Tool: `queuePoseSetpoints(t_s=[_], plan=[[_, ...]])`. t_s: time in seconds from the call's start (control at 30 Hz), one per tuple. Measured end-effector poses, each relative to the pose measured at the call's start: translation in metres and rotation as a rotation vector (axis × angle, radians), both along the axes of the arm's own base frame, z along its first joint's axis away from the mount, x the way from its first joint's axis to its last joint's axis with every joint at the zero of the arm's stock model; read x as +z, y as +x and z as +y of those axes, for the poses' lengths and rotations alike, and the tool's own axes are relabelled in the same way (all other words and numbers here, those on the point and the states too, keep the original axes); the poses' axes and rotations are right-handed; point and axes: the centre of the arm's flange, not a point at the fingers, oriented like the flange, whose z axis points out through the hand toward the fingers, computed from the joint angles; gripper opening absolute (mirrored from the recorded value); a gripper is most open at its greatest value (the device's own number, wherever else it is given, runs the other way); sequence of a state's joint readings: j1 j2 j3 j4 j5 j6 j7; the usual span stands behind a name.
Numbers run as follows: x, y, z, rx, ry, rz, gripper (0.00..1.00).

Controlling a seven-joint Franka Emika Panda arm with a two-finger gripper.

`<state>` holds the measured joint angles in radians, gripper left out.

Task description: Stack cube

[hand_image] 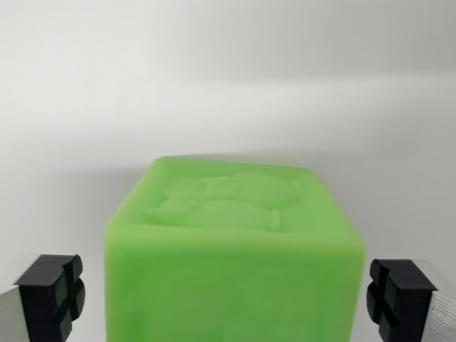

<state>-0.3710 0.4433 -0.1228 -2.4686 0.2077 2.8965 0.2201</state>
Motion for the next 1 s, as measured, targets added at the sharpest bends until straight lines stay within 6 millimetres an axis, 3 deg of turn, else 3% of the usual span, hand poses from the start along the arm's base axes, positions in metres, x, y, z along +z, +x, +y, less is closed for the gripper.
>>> queuePoseSetpoints(t_s=[0.17, 0.2, 1.0], plan=[[-0.0066, 0.0001, -0.0001, 0.000, 0.000, -0.001, 1.00], [-0.0070, 0.0001, -0.0001, 0.000, 0.000, -0.001, 0.00], [-0.0069, 0.0005, 0.0000, 0.001, 0.000, -0.002, 0.00]])
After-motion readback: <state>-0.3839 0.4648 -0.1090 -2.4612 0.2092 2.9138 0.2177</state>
